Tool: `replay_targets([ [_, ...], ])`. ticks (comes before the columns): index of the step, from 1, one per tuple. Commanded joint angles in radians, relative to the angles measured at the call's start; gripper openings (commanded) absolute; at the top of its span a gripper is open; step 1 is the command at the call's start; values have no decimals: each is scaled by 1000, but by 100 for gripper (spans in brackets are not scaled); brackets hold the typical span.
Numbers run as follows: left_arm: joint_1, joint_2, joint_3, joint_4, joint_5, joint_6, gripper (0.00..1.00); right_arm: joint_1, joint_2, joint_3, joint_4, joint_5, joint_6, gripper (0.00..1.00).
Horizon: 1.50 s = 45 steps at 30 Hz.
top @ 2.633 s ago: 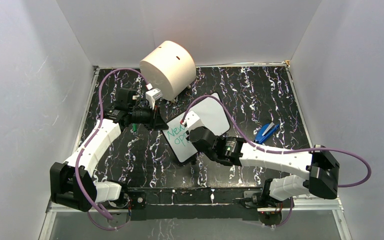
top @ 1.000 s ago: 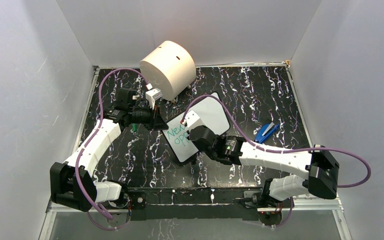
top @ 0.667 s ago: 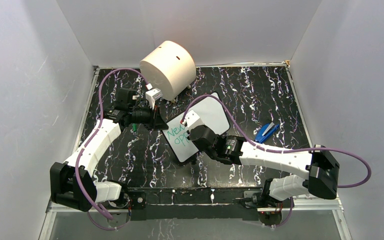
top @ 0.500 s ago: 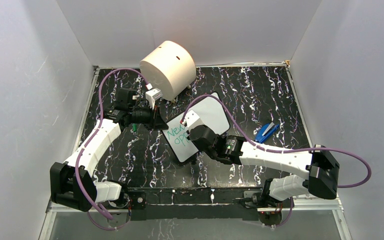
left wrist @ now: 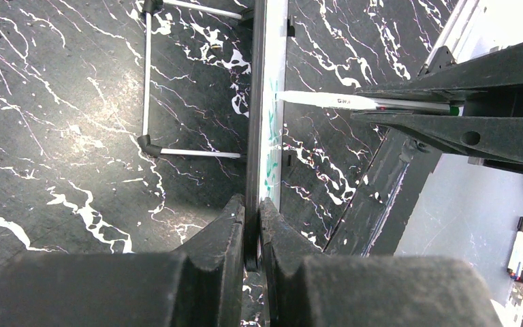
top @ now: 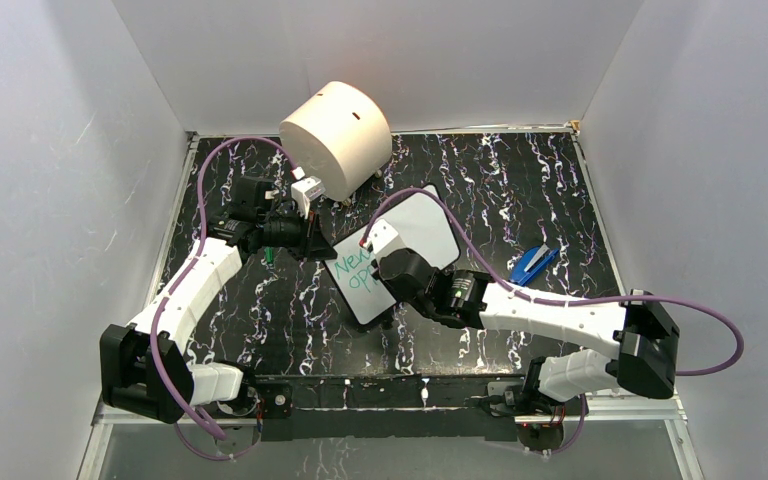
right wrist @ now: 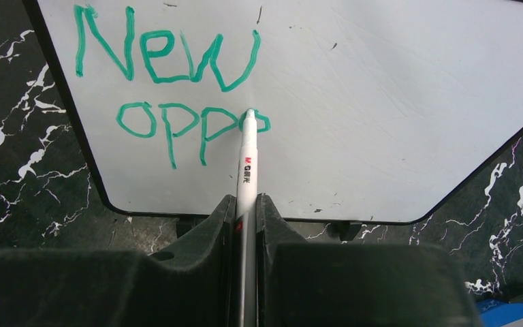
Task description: Write a sentence on the whiteboard
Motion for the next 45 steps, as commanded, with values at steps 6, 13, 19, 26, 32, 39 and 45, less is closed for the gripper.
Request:
replay_targets([
  [6, 1, -4, -7, -36, -76, 43, 0, -5, -89, 8, 21, 38, -5, 0],
  [13, 1, 2, -4, -38, -73, 43, 0, -6, -80, -6, 35, 51, -13, 0],
  [19, 1, 7, -5, -39, -75, 43, 0, -6, -60, 5, 27, 68, -25, 0],
  [26, 1, 8, -4, -40, -74, 44, 0, -7, -48, 9, 43, 56, -33, 0],
  [32, 2, 7, -4, -41, -71, 44, 0, -8, -31, 17, 44, 71, -31, 0],
  [39, 2, 8, -3, -40, -69, 46, 0, -15, -9, 24, 40, 74, -25, 0],
  [45, 1, 11, -1, -40, -69, 46, 0, -22, -2, 25, 48, 59, -35, 0],
])
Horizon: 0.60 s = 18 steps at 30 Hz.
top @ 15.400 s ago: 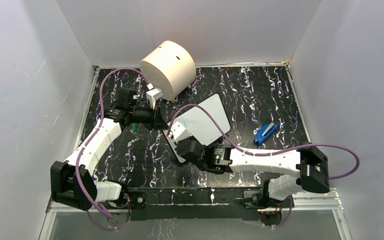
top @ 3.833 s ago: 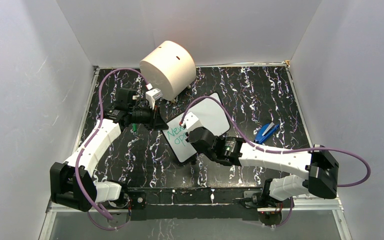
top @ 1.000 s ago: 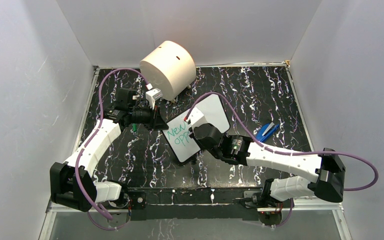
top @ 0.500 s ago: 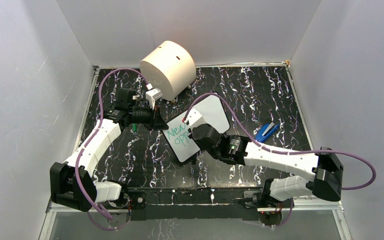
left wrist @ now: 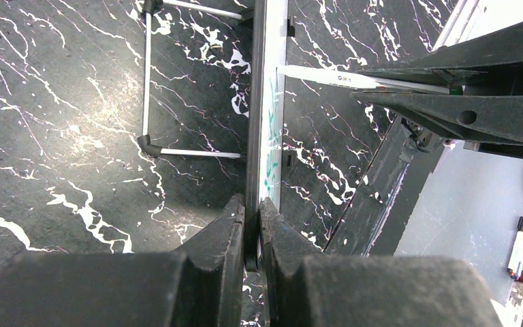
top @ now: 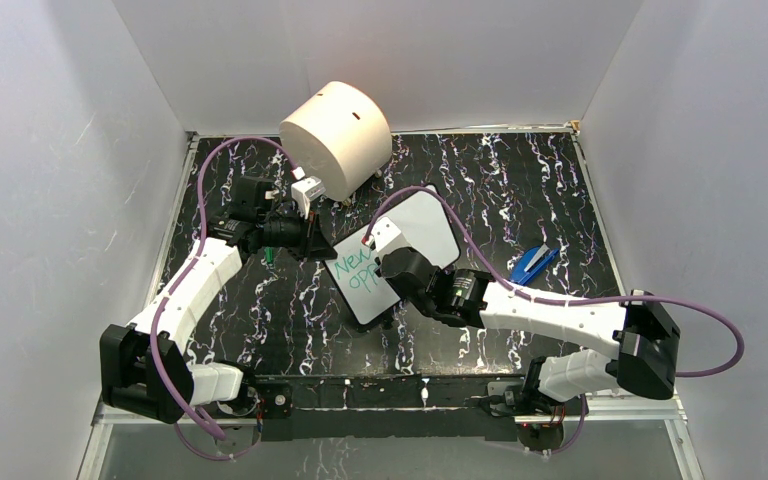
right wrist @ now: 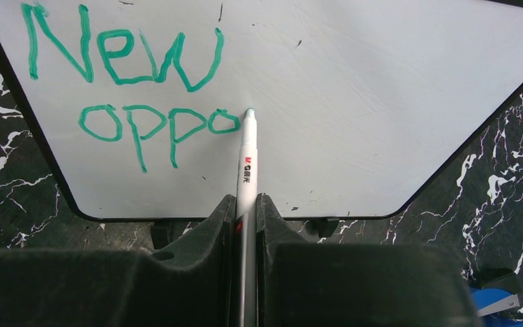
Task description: Write a sentence on the whiteboard
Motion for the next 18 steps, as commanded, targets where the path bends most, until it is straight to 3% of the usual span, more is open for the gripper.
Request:
replay_targets([
  [1, 1, 11, -2, -40, -69, 46, 0, -9, 4, 32, 51, 4, -11, 0],
  [18, 2, 13, -1, -39, -72, 46, 0, -10, 22, 38, -62, -47, 53, 0],
])
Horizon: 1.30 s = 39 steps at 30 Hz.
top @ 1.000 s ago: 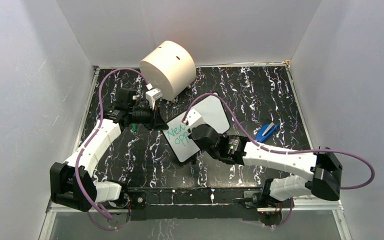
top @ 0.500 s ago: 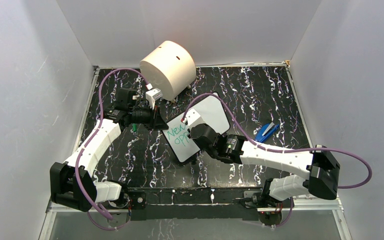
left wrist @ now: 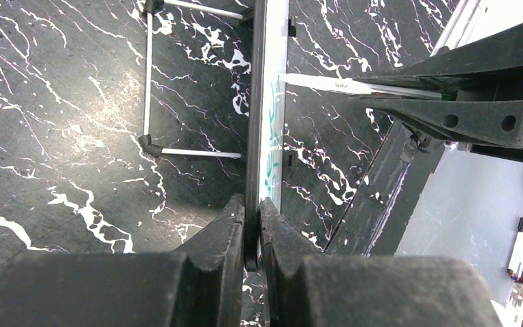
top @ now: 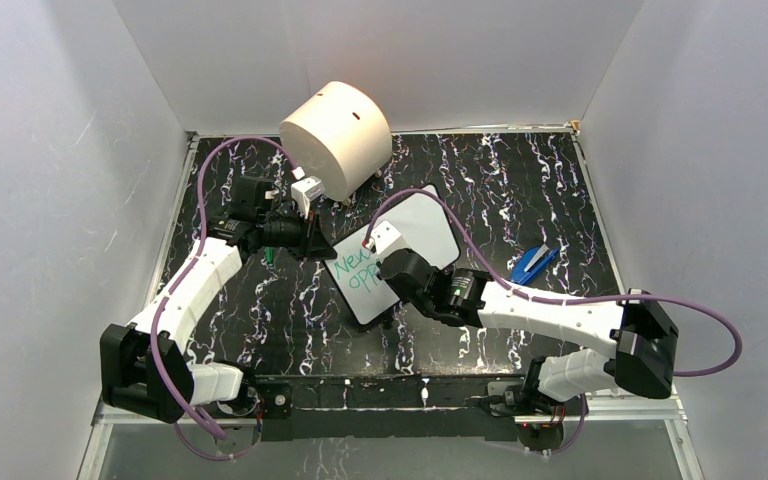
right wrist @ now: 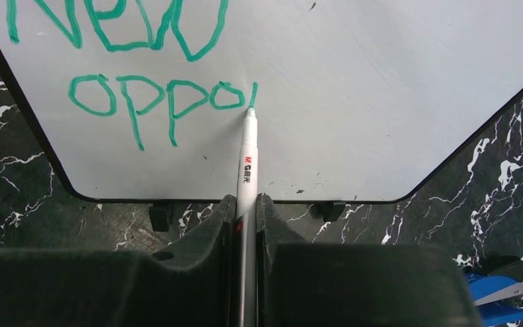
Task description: Write a sentence on the whiteboard
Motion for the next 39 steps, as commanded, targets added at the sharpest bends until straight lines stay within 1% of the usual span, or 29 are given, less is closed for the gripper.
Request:
replay_targets([
  [1, 2, 11, 0, -39, -71, 46, 0, -5, 12, 35, -12, -27, 28, 0],
  [12, 1, 16, 0, -39, -66, 46, 0, -5, 14, 41, -15, -26, 27, 0],
  [20, 2, 20, 2, -40, -63, 46, 0, -5, -7, 36, 49, -11, 5, 0],
  [39, 1, 22, 1, -40, -60, 44, 0, -5, -10, 53, 111, 18, -23, 0],
])
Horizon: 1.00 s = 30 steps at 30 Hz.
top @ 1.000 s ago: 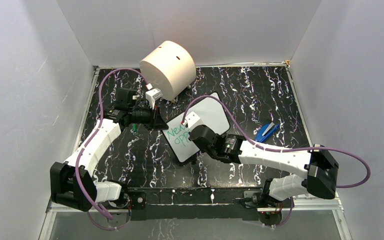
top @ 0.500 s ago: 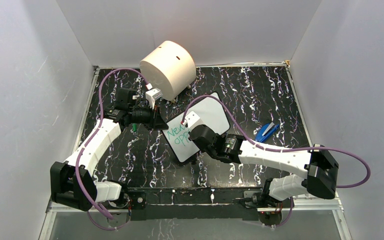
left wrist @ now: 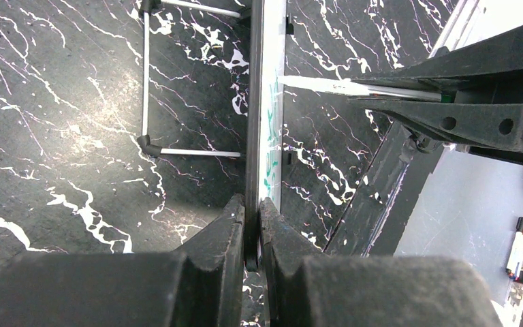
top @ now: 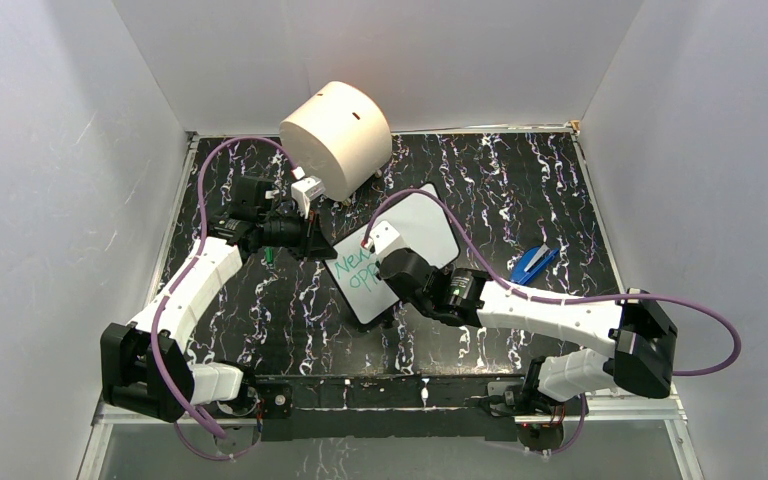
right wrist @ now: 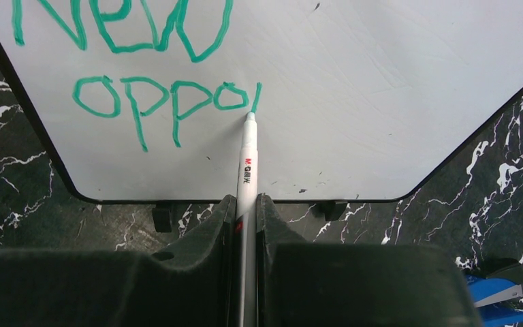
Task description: Write a sentence on the whiteboard
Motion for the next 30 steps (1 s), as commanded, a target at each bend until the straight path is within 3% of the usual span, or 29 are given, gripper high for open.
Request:
replay_targets([
  [1, 2, 17, 0, -40, -64, 44, 0, -6, -17, 52, 128, 28, -19, 0],
  [30, 2, 8, 0, -41, -76, 44, 0, -37, -27, 49, 94, 48, -6, 0],
])
